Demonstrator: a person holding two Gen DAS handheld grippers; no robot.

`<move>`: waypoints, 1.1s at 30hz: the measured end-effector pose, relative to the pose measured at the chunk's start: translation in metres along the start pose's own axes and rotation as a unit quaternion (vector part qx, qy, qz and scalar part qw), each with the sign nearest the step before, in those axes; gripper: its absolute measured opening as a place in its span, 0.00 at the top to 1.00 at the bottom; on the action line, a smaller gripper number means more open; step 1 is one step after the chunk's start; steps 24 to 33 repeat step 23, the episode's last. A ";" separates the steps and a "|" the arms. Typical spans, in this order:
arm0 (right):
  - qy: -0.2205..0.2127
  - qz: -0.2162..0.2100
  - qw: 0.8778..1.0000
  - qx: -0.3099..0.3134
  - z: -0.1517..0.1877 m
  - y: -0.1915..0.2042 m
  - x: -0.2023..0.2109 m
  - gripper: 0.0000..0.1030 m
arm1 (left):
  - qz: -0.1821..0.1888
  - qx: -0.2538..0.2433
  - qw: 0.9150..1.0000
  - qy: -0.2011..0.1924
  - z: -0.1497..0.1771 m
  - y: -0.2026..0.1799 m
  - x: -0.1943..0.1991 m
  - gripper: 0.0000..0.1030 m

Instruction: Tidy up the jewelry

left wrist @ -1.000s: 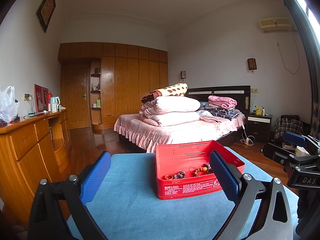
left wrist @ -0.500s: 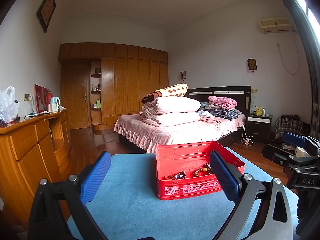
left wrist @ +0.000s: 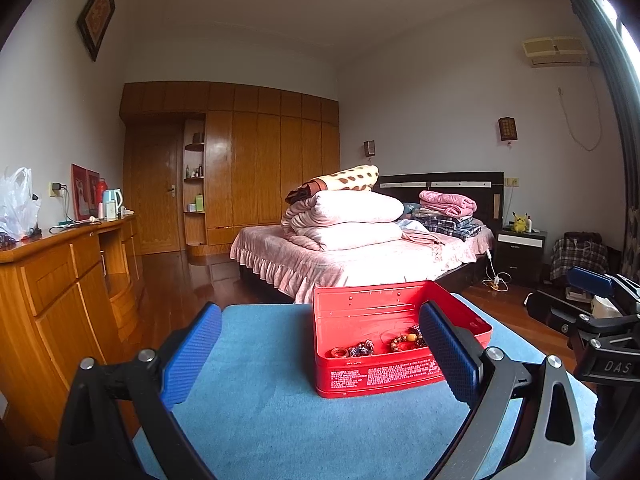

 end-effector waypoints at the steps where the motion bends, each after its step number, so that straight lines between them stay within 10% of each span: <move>1: 0.000 0.000 1.000 0.000 0.000 -0.001 0.000 0.05 | 0.002 0.001 1.000 0.000 0.000 0.000 0.000 0.06; 33: 0.005 0.003 1.000 0.002 0.003 -0.007 -0.001 0.05 | 0.005 0.012 1.000 0.007 -0.001 0.002 -0.003 0.06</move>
Point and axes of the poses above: each gripper's, at about its wrist camera, not at the fingertips, and x roughly against the way its jaws point, y to its left, z to its underside, the point moved 3 cm from there along -x, roughly the way its jaws point, and after that the axes turned 6 degrees about -y, right-handed, at the moved point
